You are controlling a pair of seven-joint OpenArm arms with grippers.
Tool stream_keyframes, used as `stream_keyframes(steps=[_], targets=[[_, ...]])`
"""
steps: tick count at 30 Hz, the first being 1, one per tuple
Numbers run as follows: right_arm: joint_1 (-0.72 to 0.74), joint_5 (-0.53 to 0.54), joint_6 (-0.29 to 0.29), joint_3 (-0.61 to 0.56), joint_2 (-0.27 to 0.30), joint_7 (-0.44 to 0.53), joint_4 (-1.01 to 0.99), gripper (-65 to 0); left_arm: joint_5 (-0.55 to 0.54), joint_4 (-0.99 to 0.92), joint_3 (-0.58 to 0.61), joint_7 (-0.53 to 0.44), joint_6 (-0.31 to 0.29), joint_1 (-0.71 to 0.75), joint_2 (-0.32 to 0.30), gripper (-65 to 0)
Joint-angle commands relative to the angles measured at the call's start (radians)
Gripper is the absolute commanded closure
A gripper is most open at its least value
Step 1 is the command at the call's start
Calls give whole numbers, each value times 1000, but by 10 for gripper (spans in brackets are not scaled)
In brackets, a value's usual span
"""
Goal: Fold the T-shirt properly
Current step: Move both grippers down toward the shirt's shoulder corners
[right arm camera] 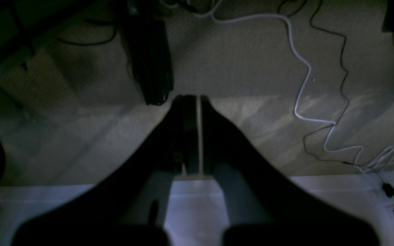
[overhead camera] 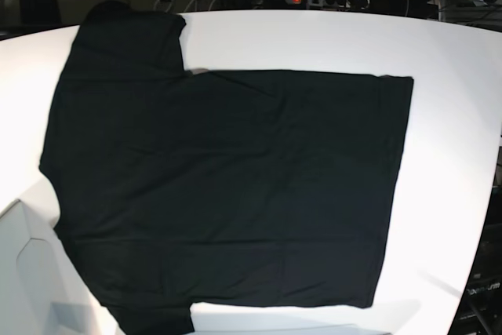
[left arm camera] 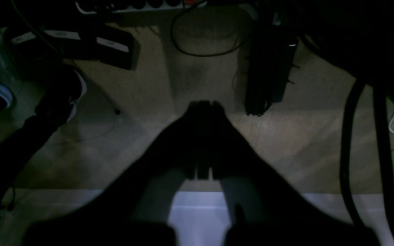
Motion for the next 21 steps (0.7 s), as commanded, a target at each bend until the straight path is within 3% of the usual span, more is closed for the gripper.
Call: stream_keyframes(steps=[1,10,21], targets=[[-5,-6,20,0,2,-2,0,0,2,1,3,3,7,15,-3,0],[-31,-7,20,0,12,-2,2,0,2,10,3,-2,1,67,-8,0],[-119,-7,20,1,29,7,19,0,-4,453,-2,7,-1,355,-98,0]])
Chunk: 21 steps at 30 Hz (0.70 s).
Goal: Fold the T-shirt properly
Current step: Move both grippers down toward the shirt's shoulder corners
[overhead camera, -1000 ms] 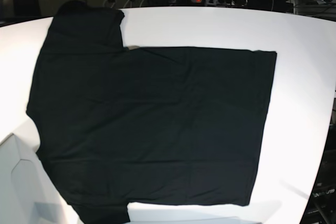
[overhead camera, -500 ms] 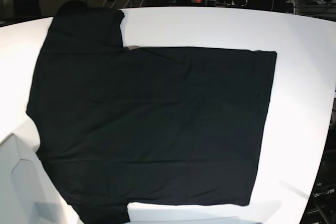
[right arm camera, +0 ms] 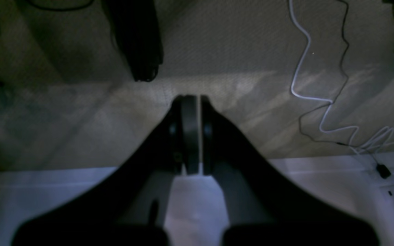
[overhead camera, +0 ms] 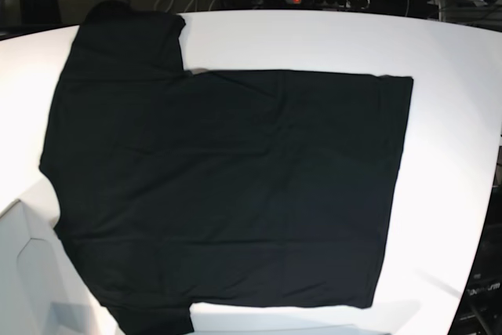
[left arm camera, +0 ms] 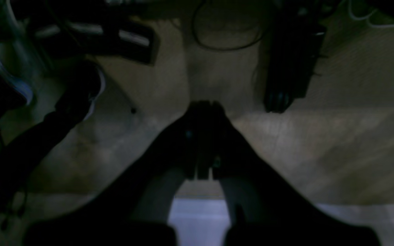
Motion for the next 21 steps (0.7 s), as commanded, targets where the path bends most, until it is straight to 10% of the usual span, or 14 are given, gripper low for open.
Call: stream_keyframes(steps=[1,21], targets=[[-34,-2,12,1,4,-1,35,0,1,27,-1,1,4,29,-21,0],[-675,-2,12,11,68,-10,1164,0,1,750,-2,-2,4,463,-136,0]])
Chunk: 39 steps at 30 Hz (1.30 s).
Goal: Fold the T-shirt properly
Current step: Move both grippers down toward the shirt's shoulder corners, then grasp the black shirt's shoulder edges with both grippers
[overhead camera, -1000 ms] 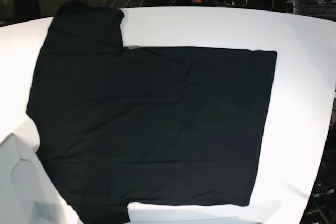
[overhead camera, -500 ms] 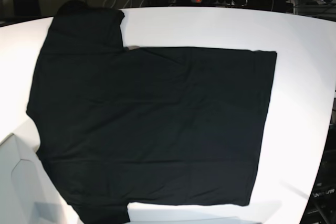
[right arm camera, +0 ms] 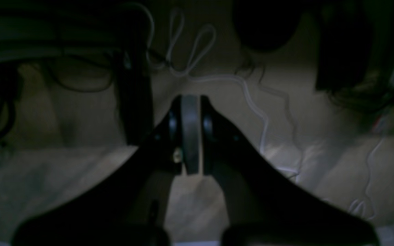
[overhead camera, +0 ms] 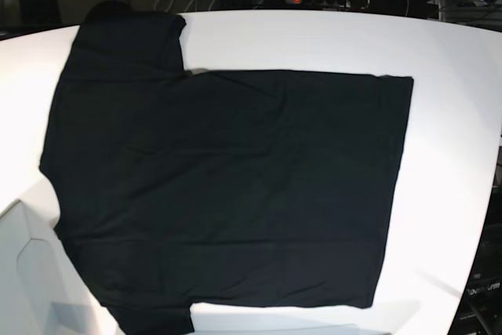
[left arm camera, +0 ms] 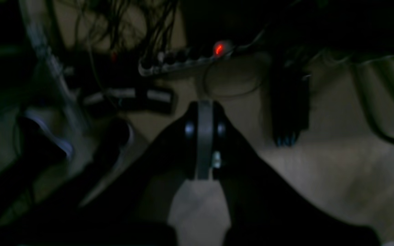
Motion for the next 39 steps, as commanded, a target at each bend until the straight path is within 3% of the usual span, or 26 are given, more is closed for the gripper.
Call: stream_keyframes(steps=[1,6,13,18,21,28,30,36,39], targets=[[-48,1,4,3,9,19,58,0,1,58,-3,-10,-3,53,-20,0],[-181,-1,4,35,36,19,284,0,1,292,-16,-9,-2,194,-71,0],[-313,-1,4,121,36,19,545,0,1,543,-153,-9,-3,325,-41,0],[-344,-1,4,162,36,19,675,0,0,657,-179,-7,-3,346,-41,-10],[-327,-1,4,187,36,19,720,0,-16,701,-179,-7,-3,342,-40,-108],[-195,-1,6,225,38,19,724,-185,-227,736,-219,-7,-3,265,-72,-439],[-163,-1,6,227,39,19,723,-223,-276,735,-257,-7,-3,225,-71,-500],[-71,-1,6,222,39,-43,723,-277,-398,724,-366,-4,-5,105,-69,-519],[-22,-1,6,225,39,-99,721,-281,-424,674,-400,67,-5,35,-74,-519]])
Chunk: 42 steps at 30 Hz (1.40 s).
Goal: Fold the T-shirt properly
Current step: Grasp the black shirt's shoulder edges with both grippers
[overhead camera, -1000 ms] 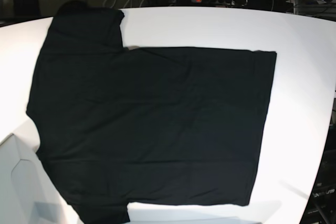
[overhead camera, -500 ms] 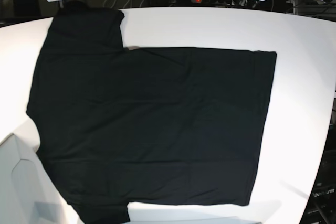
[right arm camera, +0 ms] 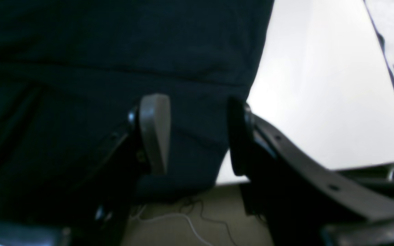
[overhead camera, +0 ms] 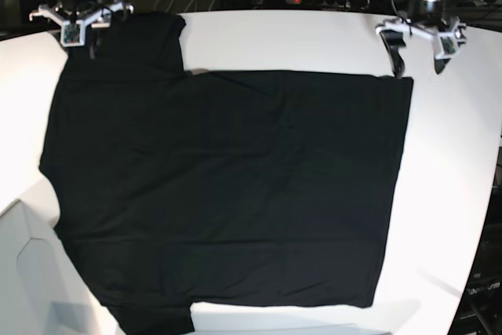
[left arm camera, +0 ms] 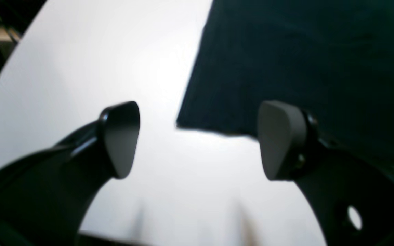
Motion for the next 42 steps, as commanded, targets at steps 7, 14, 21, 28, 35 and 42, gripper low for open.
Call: stream_keyframes(steps=[7,14,21,28,35,42], targets=[[50,-1,3,2,4,-44,15,-277,-2,-121,-35,96,-1,-162,-1,-520],[70,-1,3,5,4,-46,15,-277,-2,-203,-33,103,-1,-241,-1,-520],[72,-1,3,5,4,-42,15,-278,4,-279,33,102,-1,-281,-4,-521],[86,-1,3,8,4,-46,15,-277,1,-279,34,102,-1,-282,-1,-517],[89,-1,3,7,6,-46,15,-280,4,-306,64,103,-122,-313,-4,-364],[93,-3,3,8,24,-46,15,-281,6,-328,61,103,-194,-322,0,-280]])
